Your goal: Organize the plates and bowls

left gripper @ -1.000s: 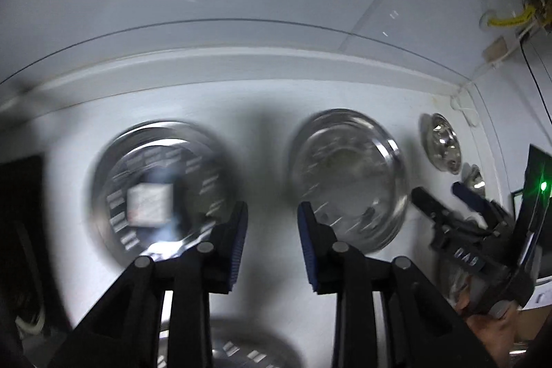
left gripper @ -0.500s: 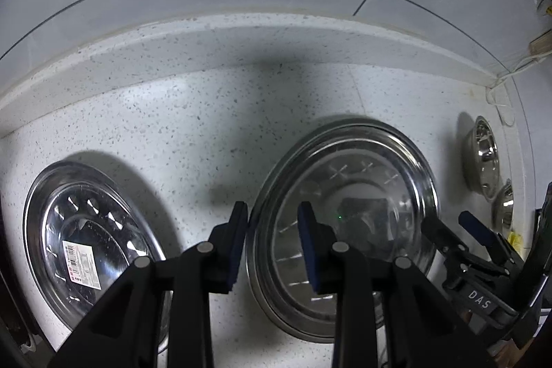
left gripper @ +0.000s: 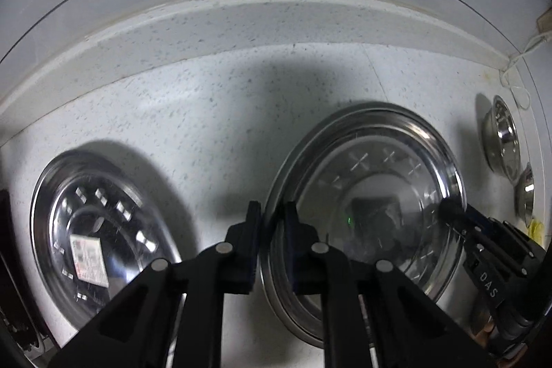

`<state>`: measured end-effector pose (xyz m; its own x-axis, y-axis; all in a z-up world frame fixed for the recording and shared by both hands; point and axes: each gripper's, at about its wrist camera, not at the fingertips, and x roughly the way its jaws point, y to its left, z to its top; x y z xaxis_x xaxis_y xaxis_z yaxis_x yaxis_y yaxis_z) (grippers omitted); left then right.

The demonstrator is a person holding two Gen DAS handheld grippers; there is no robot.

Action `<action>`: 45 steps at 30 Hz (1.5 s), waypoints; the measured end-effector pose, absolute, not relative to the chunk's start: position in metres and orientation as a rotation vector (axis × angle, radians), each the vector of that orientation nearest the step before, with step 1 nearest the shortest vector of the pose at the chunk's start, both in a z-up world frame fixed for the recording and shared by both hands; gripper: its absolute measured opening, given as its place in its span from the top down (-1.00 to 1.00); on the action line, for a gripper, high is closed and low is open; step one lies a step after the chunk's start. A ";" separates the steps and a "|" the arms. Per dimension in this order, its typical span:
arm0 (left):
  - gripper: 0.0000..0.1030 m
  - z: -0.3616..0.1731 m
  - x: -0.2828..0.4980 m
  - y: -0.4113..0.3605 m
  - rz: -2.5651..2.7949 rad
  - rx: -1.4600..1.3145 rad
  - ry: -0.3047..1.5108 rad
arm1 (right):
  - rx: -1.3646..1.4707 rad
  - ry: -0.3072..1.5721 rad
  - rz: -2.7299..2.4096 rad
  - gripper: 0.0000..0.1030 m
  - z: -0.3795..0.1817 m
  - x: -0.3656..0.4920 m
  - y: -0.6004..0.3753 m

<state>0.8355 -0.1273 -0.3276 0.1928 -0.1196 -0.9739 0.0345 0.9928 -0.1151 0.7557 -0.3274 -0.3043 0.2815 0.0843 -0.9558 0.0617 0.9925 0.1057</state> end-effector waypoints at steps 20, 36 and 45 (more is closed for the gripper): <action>0.74 -0.265 0.618 -0.004 0.139 -0.130 1.282 | 0.007 1.244 0.351 0.71 -0.269 0.599 -0.179; 0.73 -0.324 0.561 0.051 0.239 -0.219 1.356 | -0.169 1.352 0.477 0.71 -0.313 0.586 -0.096; 0.73 -0.314 0.571 0.050 0.237 -0.188 1.346 | -0.109 1.418 0.522 0.40 -0.315 0.592 -0.103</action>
